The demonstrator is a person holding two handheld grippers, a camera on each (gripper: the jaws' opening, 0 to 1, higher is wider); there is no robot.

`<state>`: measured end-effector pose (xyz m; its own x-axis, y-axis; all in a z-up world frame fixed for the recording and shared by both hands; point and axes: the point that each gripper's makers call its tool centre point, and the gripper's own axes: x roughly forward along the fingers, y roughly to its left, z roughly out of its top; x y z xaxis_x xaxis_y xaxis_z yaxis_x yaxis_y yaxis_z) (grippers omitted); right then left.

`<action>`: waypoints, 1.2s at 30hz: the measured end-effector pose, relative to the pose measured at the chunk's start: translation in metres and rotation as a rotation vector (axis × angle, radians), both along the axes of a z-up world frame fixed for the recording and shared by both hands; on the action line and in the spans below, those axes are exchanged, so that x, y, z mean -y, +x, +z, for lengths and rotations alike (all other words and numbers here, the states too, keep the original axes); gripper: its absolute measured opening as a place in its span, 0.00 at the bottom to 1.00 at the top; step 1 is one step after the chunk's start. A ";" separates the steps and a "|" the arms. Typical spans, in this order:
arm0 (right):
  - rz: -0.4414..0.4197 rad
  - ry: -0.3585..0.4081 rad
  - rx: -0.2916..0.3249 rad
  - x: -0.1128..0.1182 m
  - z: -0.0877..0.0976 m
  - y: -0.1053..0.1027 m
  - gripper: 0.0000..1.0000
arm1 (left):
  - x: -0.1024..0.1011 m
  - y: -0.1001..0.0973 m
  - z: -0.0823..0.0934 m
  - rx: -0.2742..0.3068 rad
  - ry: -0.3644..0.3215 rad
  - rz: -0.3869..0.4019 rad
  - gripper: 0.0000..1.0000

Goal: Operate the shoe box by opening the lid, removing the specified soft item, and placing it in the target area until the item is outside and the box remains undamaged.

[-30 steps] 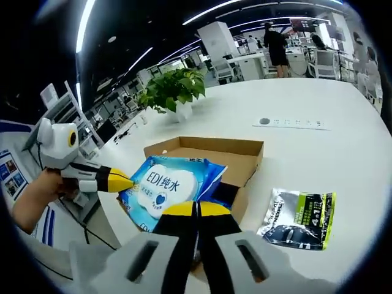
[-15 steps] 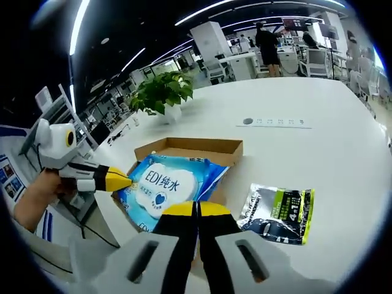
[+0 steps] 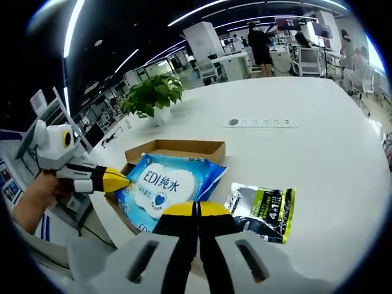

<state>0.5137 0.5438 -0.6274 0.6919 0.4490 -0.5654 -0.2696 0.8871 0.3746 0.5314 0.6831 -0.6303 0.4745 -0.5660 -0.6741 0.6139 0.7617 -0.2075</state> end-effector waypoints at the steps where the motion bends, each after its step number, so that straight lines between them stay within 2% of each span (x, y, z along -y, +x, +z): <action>1: -0.001 -0.004 0.000 0.003 0.000 0.000 0.00 | 0.002 0.000 0.000 0.001 -0.001 -0.001 0.00; 14: -0.013 -0.026 -0.013 0.036 -0.008 0.002 0.00 | 0.037 0.001 -0.005 -0.003 -0.012 -0.023 0.00; 22: -0.029 -0.043 -0.027 0.063 -0.015 0.001 0.00 | 0.065 0.000 -0.012 0.000 -0.011 -0.052 0.00; 36: -0.057 -0.061 -0.050 0.099 -0.030 0.001 0.00 | 0.105 0.003 -0.033 -0.011 0.018 -0.126 0.00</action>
<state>0.5144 0.4453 -0.6577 0.6853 0.3738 -0.6250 -0.2006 0.9219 0.3314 0.5341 0.5785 -0.6633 0.3931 -0.6086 -0.6892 0.7025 0.6825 -0.2020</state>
